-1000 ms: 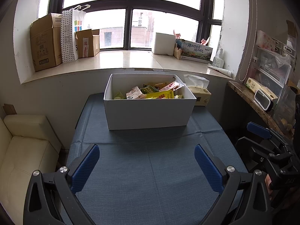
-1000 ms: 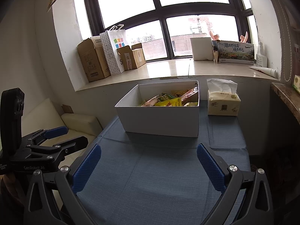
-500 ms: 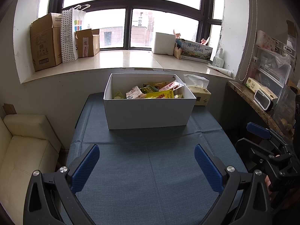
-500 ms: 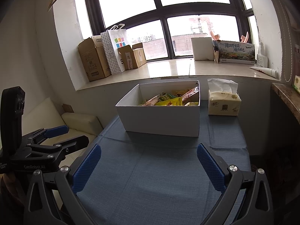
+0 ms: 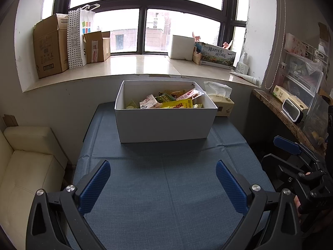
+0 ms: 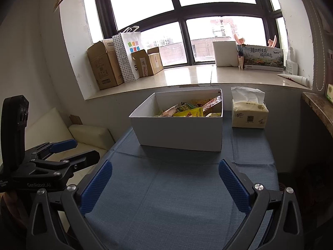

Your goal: Organize snacks

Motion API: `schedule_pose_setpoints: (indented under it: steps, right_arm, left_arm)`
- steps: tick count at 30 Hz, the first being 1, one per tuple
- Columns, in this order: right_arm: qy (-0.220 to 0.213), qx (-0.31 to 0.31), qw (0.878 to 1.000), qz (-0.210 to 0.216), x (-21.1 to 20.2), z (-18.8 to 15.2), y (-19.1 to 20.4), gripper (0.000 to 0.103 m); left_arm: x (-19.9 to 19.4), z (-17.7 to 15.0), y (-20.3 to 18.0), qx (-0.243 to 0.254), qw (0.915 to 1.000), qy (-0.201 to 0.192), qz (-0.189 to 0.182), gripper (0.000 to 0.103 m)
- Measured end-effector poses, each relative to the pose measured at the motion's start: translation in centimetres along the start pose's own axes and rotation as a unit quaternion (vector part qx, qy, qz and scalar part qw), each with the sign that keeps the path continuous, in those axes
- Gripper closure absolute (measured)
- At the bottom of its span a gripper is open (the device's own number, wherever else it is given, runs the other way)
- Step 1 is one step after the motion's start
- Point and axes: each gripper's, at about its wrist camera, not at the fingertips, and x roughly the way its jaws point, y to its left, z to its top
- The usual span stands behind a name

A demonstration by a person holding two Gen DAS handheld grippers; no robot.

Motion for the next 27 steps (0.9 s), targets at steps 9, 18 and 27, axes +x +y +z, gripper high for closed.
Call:
schedule_pose_setpoints:
  steps: [9, 18, 27]
  right_arm:
    - [0.001, 0.000, 1.000, 0.001, 0.00, -0.06, 0.06, 0.000]
    - [0.002, -0.001, 1.000, 0.002, -0.04, -0.22, 0.21, 0.000]
    - [0.003, 0.000, 1.000, 0.002, 0.01, -0.23, 0.09, 0.000]
  left_arm:
    - [0.03, -0.24, 0.15, -0.002, 1.0000, 0.002, 0.001, 0.000]
    - [0.04, -0.24, 0.21, -0.002, 1.0000, 0.004, 0.002, 0.000]
    - [-0.04, -0.24, 0.24, -0.003, 1.0000, 0.000, -0.002, 0.000]
